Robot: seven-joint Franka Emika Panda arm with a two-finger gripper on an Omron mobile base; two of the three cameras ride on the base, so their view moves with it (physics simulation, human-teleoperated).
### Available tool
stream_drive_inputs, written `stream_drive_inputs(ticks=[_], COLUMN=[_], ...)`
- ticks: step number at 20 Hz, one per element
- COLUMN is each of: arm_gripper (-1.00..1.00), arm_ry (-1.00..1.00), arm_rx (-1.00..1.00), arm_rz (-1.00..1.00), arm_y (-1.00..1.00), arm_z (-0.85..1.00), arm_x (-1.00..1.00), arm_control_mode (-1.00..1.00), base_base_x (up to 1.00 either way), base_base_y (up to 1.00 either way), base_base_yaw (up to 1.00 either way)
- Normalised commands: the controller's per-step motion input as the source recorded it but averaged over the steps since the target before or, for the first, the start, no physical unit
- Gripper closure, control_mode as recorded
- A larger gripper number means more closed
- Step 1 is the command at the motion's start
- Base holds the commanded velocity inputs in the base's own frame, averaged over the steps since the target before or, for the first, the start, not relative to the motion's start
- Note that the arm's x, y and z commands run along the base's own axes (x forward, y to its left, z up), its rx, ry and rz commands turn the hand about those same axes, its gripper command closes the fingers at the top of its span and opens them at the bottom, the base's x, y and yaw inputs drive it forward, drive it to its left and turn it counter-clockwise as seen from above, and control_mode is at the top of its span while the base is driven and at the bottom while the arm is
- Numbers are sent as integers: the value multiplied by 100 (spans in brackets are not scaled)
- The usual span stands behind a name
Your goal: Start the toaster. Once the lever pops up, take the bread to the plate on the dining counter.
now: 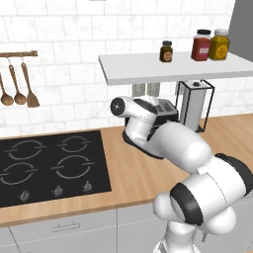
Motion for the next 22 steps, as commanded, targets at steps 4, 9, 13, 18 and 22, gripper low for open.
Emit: stream_drive_inputs(ticks=[4,9,13,18,22], arm_gripper=[-100,-100,-100,-100,-100], arm_ry=[0,0,0,0,0], arm_rx=[0,0,0,0,0], arm_rz=[0,0,0,0,0], arm_y=[0,0,0,0,0], arm_z=[0,0,0,0,0], arm_x=[0,0,0,0,0], arm_control_mode=[-100,-100,-100,-100,-100], base_base_x=[0,0,0,0,0], base_base_y=[0,0,0,0,0], base_base_yaw=[0,0,0,0,0])
